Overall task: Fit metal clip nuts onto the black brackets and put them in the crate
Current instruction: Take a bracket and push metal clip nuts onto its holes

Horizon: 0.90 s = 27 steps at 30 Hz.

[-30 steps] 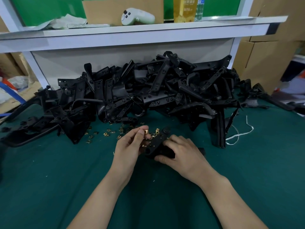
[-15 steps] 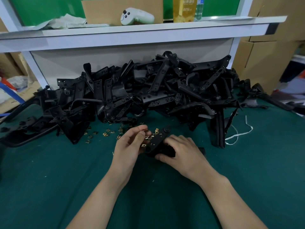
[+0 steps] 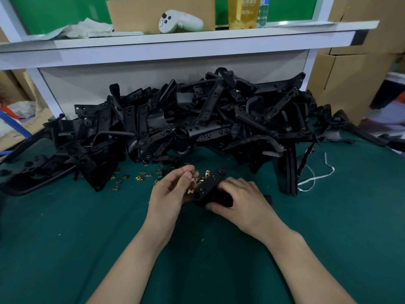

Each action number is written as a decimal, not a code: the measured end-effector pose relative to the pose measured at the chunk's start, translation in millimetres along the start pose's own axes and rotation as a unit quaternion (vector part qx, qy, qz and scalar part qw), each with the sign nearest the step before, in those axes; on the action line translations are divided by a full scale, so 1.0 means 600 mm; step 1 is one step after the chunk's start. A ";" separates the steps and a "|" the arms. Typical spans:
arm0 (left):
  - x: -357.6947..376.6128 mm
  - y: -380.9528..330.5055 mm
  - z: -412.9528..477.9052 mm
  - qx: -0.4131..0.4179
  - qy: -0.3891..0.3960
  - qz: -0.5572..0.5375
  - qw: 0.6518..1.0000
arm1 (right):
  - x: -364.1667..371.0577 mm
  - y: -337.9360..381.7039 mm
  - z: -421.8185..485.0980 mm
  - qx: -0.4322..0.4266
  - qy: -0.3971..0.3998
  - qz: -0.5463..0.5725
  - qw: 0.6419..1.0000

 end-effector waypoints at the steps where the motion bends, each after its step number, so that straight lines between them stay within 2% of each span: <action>1: 0.000 0.000 0.000 0.001 0.000 -0.001 1.000 | 0.000 0.000 0.000 0.000 0.000 0.001 1.000; 15: -0.001 0.001 0.003 0.009 0.007 0.021 1.000 | 0.003 -0.002 0.002 0.000 -0.008 0.006 1.000; 20: -0.003 0.004 0.004 -0.021 -0.007 -0.057 0.998 | 0.003 -0.003 0.001 0.001 -0.005 0.007 1.000; 27: -0.008 0.016 0.005 -0.127 -0.009 -0.174 0.977 | 0.001 -0.002 0.000 0.003 0.000 0.004 1.000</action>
Point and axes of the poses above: each hand's wrist, its own z-axis towards the middle knuckle, its own x-axis out of the palm, y = z × x, the point moved 5 cm from there along z, towards the middle knuckle, and after that the axes turned 15 degrees about x, right-handed, at the moved point
